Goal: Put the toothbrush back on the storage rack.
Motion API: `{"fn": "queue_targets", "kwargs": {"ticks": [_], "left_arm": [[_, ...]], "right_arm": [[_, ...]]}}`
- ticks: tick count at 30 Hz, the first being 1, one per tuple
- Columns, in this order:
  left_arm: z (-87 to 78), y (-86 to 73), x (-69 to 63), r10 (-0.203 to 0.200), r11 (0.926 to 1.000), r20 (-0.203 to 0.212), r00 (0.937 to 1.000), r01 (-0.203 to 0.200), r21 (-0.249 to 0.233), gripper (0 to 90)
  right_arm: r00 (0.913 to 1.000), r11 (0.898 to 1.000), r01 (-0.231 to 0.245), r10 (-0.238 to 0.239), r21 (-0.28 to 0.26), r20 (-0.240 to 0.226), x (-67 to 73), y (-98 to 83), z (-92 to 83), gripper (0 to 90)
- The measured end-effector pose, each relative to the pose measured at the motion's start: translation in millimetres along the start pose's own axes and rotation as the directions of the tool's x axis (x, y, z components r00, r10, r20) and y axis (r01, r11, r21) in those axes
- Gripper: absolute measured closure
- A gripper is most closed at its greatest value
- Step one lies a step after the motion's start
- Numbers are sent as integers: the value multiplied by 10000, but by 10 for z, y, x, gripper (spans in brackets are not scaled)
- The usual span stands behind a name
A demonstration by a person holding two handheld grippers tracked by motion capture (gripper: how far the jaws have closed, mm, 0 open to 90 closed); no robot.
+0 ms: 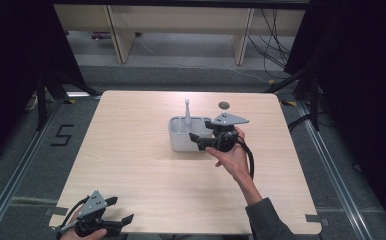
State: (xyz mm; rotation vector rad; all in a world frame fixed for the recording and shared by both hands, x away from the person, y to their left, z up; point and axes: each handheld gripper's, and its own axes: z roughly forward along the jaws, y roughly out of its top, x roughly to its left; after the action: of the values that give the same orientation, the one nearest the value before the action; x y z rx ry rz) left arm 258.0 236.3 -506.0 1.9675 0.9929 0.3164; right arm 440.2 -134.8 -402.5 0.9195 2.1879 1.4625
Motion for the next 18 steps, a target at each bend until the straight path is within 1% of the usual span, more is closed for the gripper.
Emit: {"fn": "queue_targets", "kwargs": {"ticks": [1,2,3,4,6,7,8,9,10,11,12,13,14,15,17,18], "left_arm": [[1,0,3,2,10000,40,10000,-2,-4,149],[1,0,0,-10,10000,-6,10000,10,-6,149],[1,0,2,-3,10000,39,10000,3,-4,149],[5,-1,-6,-84,9999,5,10000,84,-80,149],[9,-1,-3,-71,9999,72,9999,72,-116,149],[7,0,-3,-77,9999,48,10000,78,-104,149],[0,2,-6,-73,10000,-25,10000,73,-27,149],[7,-1,0,-68,9999,73,10000,68,-120,149],[2,1,-3,-73,9999,13,10000,73,-84,149],[-6,4,-2,-26,10000,-36,10000,26,10,149],[1,1,2,-38,9999,61,10000,39,-95,149],[3,1,-1,-78,9999,61,10000,79,-135,149],[1,1,-1,-74,9999,61,10000,74,-129,149],[0,2,-1,-73,9999,57,10000,73,-126,149],[0,2,-2,-74,9999,50,10000,75,-125,149],[0,2,-2,-77,9999,53,10000,78,-129,149]], "right_arm": [[10000,10000,91,-91,36,21,8,-6,-4,261],[9999,9999,148,-149,15,37,11,-9,-5,257],[10000,9999,-49,48,100,37,32,-15,-18,254],[9999,9998,144,-144,118,-7,28,-16,-22,253],[9999,9998,130,-131,170,83,40,-22,-39,253],[10000,9999,-56,55,145,65,56,-29,-38,251],[9999,9998,149,-149,119,43,45,-29,-38,246],[9999,9997,142,-142,217,3,48,-30,-50,241],[9999,9996,109,-109,254,3,56,-33,-62,240],[10000,9996,-58,56,278,44,73,-39,-72,238],[10000,9996,76,-76,270,10,68,-40,-80,235],[9997,9995,252,-251,166,-84,61,-45,-76,232],[9999,9995,167,-168,251,21,71,-50,-98,231],[9999,9997,126,-127,209,56,80,-59,-105,230],[10000,9993,38,-37,378,-18,85,-73,-135,229],[9998,9995,209,-208,249,-61,74,-82,-134,229]]}}
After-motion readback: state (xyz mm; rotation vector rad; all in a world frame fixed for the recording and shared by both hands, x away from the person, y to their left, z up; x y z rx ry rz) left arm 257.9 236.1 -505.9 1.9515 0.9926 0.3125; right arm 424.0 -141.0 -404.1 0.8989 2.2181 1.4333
